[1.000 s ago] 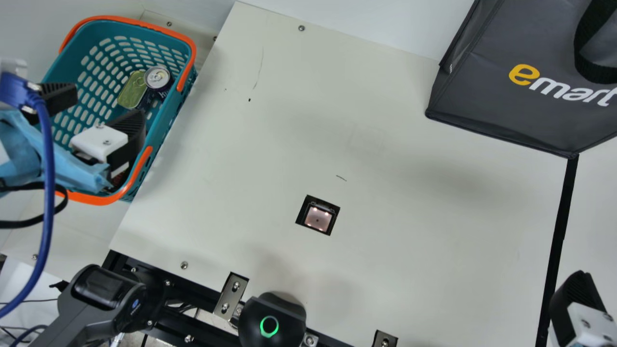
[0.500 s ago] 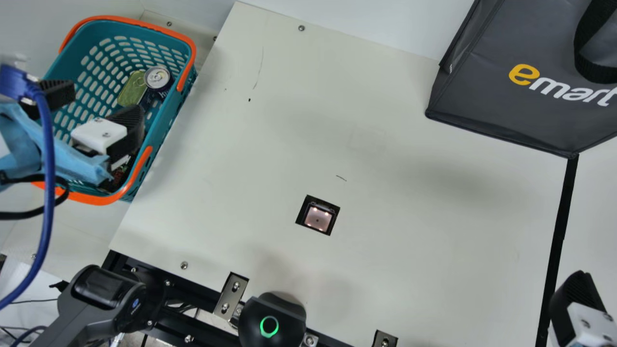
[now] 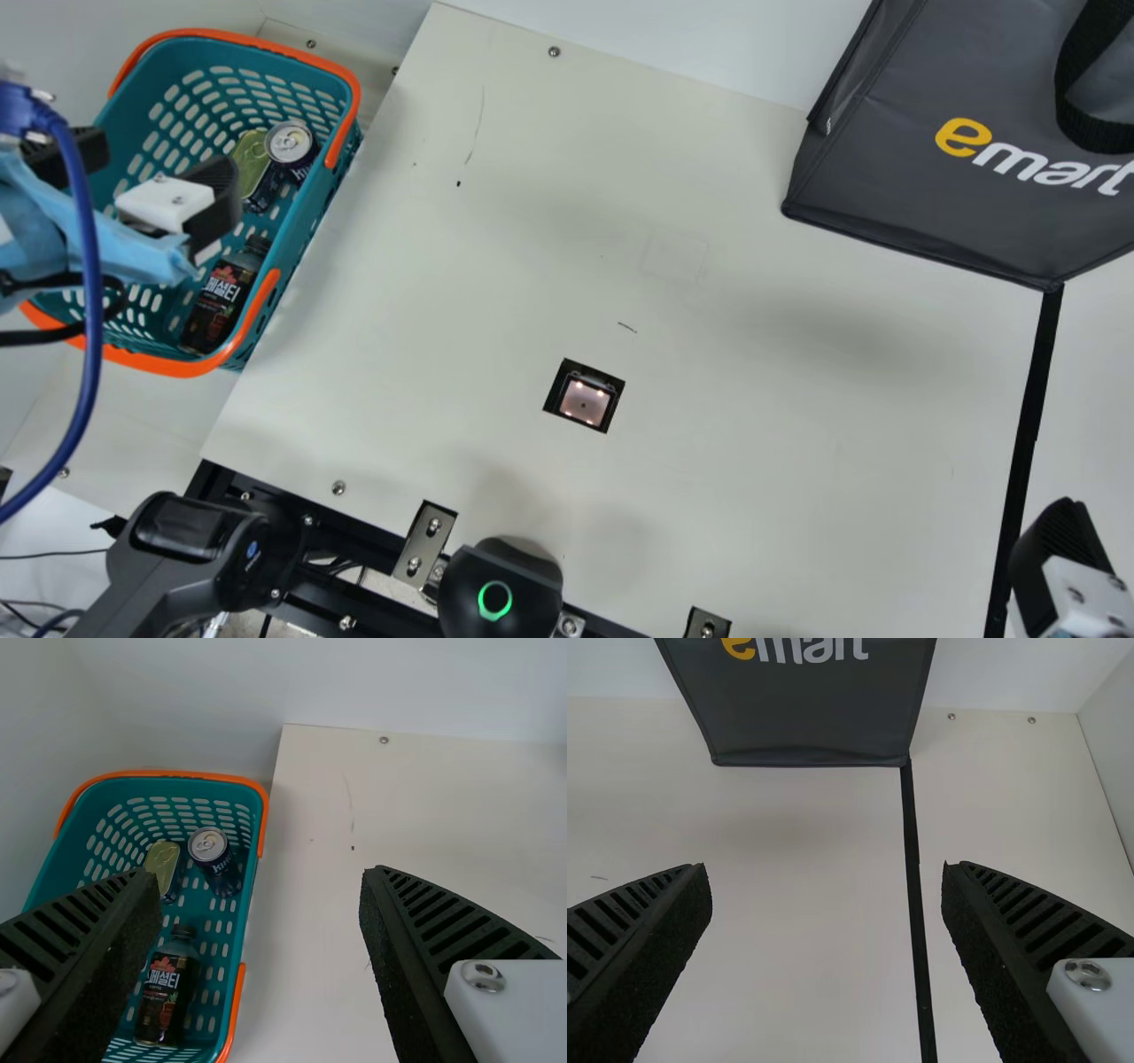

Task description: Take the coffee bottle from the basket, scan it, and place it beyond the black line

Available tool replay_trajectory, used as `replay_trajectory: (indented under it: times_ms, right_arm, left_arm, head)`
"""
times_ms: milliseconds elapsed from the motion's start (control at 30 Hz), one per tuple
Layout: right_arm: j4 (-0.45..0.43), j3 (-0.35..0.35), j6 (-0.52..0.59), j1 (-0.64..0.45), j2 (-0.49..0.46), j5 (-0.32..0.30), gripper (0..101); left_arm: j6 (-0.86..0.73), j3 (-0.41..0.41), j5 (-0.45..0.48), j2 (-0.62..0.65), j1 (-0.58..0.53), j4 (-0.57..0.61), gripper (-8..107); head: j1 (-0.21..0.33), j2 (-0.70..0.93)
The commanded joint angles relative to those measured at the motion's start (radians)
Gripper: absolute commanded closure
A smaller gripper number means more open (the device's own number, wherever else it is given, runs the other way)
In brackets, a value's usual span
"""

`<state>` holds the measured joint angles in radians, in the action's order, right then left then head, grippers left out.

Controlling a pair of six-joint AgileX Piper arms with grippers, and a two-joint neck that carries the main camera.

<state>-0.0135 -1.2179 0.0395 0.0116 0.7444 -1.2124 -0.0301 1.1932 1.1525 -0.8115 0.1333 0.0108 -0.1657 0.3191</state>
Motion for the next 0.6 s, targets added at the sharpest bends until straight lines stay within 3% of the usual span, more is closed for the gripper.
replay_trajectory:
  times_ms: [0, 567]
  right_arm:
    - [0.0, 0.0, 0.0, 0.0, 0.0, 0.0, 10]
    - [0.0, 0.0, 0.0, 0.0, 0.0, 0.001, 10]
  left_arm:
    - [-0.005, -0.002, -0.008, -0.005, 0.033, 0.002, 9]
    - [-0.098, -0.042, -0.114, -0.058, 0.281, 0.053, 9]
  head:
    - [0.027, 0.002]
    - [0.027, 0.002]
